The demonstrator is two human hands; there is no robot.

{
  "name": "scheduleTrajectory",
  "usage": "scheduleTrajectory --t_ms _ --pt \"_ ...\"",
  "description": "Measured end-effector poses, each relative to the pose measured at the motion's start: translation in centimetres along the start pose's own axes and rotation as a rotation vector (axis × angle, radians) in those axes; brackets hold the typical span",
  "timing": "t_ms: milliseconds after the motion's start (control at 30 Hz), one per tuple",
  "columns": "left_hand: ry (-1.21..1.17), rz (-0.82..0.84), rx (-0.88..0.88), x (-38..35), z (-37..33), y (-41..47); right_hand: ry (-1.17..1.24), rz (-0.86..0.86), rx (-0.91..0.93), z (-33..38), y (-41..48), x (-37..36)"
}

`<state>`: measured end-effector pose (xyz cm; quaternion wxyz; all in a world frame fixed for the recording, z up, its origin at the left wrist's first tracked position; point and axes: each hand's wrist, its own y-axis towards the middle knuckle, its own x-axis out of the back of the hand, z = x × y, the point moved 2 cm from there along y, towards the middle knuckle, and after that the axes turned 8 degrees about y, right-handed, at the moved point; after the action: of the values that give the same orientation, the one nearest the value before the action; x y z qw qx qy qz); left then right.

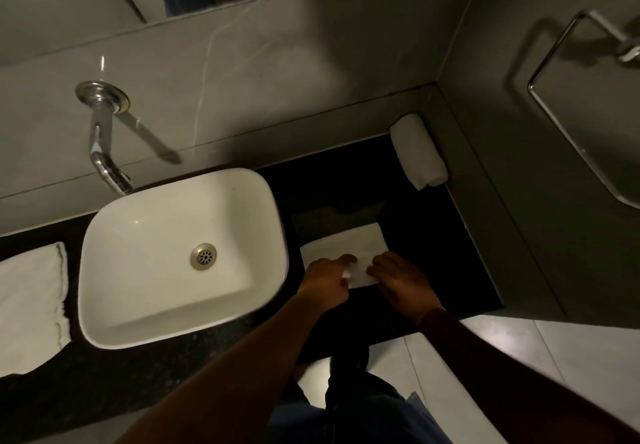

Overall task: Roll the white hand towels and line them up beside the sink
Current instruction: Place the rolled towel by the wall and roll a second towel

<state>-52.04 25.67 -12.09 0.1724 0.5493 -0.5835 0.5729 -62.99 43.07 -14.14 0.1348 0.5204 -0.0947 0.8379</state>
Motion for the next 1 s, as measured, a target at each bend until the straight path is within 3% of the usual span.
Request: scheduleTrajectory --t_ms 133,233,333,500,567,667,767,1000 --pt "-0.112 -0.022 -0.029 0.2 0.4 -1.1 0.240 0.040 -0.081 -0.2 1.3 0.7" --pt "0.169 -0.171 -0.079 -0.7 0.2 -1.6 0.330 0.124 -0.221 -0.1 2.8 1.5" --pt "0.319 -0.196 -0.056 -1.5 0.2 -1.5 0.309 0.200 -0.377 0.3 4.6 1.9" --pt "0.098 -0.168 0.079 -0.6 1.2 0.2 0.391 0.185 -0.666 -0.5 7.1 0.9" --pt "0.111 -0.198 0.062 -0.2 1.7 1.0 0.465 0.114 -0.734 -0.6 8.0 0.7" --pt "0.197 -0.228 -0.017 -0.6 2.4 2.1 0.418 -0.022 -0.721 -0.4 8.9 -0.1" --pt "0.186 -0.244 -0.090 -1.5 0.9 2.1 0.250 -0.054 -0.697 -0.1 9.3 -1.1" --pt "0.209 -0.198 0.015 -2.8 0.6 3.6 0.040 -0.071 -0.649 -0.5 10.7 -2.0"
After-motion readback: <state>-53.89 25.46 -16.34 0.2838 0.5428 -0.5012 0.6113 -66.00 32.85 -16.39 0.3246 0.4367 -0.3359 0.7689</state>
